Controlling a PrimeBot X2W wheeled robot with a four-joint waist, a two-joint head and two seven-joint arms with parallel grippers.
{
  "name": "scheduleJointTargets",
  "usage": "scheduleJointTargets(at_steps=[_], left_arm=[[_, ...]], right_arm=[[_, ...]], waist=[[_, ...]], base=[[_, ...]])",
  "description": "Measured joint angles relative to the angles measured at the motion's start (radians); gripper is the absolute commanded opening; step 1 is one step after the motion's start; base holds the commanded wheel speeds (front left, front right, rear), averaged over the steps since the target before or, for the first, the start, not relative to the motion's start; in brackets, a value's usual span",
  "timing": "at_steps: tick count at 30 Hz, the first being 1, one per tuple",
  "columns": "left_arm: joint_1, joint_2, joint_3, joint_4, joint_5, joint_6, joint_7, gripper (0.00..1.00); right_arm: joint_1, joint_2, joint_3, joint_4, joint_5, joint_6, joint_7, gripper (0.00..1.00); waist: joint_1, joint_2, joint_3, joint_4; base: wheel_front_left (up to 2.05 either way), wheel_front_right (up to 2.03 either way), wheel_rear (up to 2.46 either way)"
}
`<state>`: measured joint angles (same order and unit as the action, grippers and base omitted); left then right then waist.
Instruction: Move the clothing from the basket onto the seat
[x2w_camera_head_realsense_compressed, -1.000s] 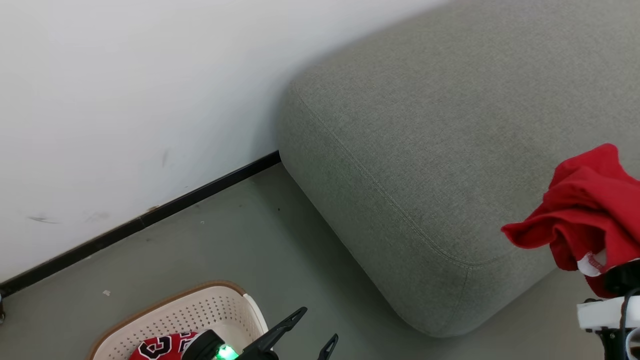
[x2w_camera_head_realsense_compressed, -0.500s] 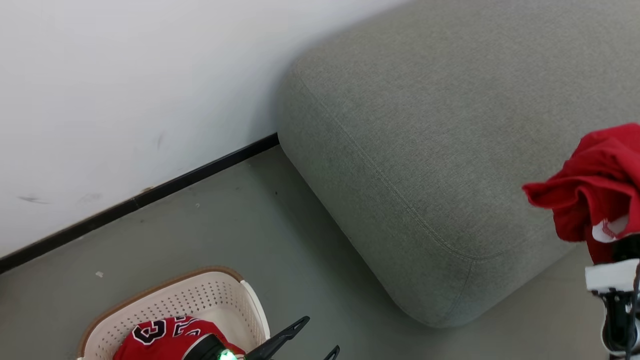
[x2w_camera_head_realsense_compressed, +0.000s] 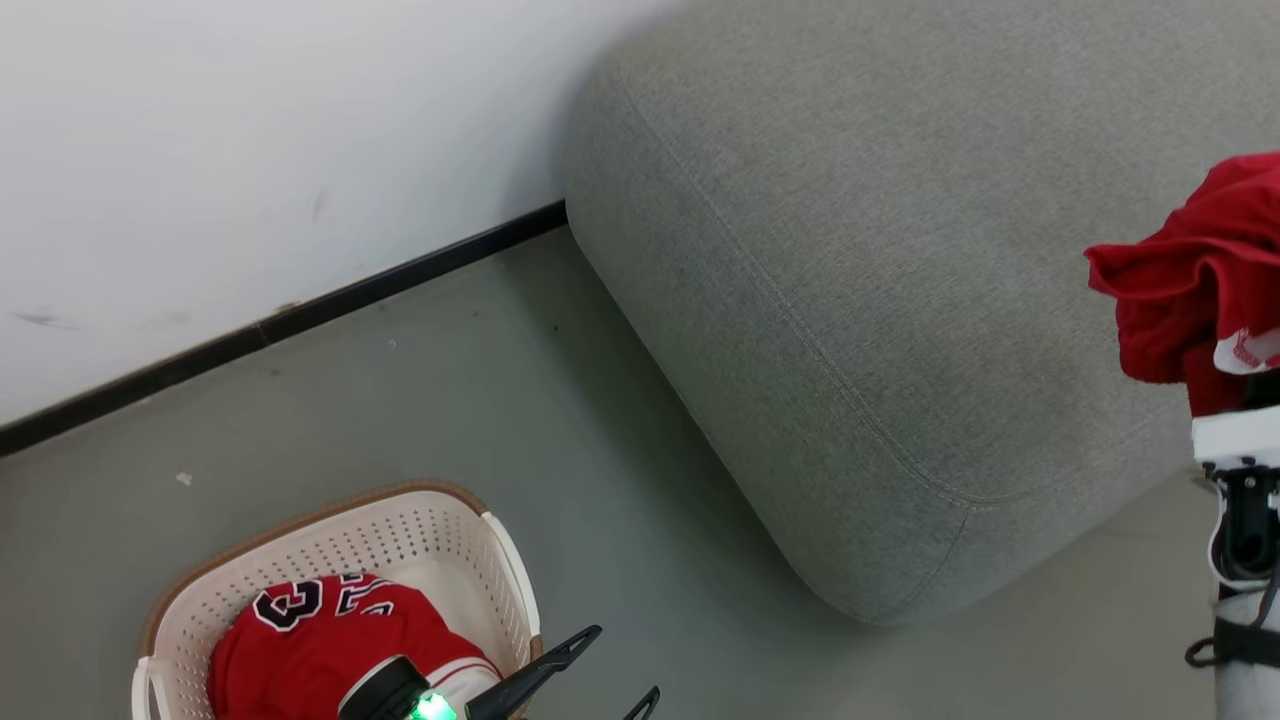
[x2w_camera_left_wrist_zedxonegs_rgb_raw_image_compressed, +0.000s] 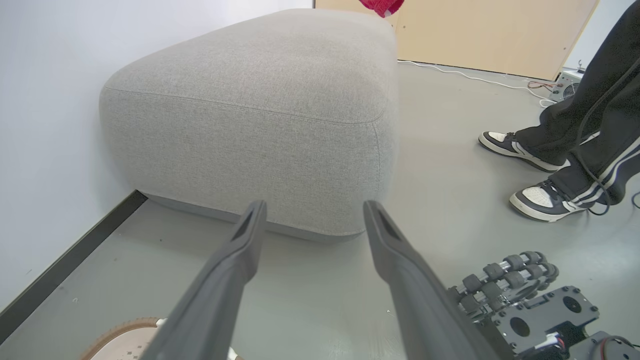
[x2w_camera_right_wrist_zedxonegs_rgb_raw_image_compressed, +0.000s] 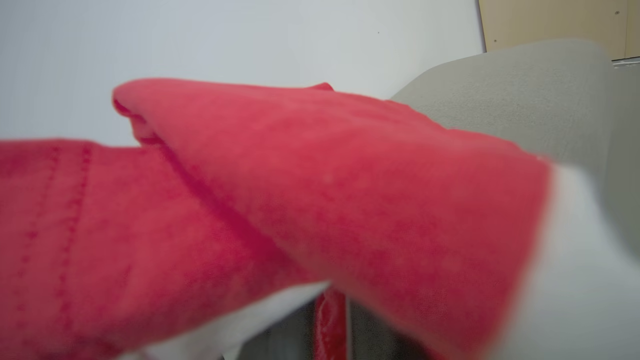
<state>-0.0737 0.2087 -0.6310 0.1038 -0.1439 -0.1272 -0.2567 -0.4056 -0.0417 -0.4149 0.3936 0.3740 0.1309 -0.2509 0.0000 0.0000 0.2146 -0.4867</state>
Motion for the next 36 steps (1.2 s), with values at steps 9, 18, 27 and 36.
scheduleJointTargets(at_steps=[9, 18, 27, 36], left_arm=[[-0.049, 0.055, -0.036, -0.029, 0.023, 0.0, 0.0, 1.0], [-0.083, 0.113, -0.035, -0.051, 0.026, 0.0, 0.0, 1.0], [-0.108, 0.171, -0.041, -0.088, 0.063, 0.0, 0.0, 1.0], [-0.14, 0.21, -0.046, -0.133, 0.086, 0.0, 0.0, 1.0]], right_arm=[[-0.153, -0.03, -0.001, 0.105, 0.005, 0.0, 0.0, 0.0], [-0.315, -0.057, -0.008, 0.199, 0.004, 0.0, 0.0, 0.0], [-0.465, -0.069, -0.055, 0.293, 0.006, 0.0, 0.0, 0.0], [-0.606, -0.097, -0.086, 0.372, 0.0, 0.0, 0.0, 0.0]], waist=[[0.0, 0.0, 0.078, 0.019], [0.0, 0.0, 0.179, 0.036], [0.0, 0.0, 0.269, 0.049], [0.0, 0.0, 0.351, 0.06]], base=[[0.0, 0.0, 0.0], [0.0, 0.0, 0.0], [0.0, 0.0, 0.0], [0.0, 0.0, 0.0]])
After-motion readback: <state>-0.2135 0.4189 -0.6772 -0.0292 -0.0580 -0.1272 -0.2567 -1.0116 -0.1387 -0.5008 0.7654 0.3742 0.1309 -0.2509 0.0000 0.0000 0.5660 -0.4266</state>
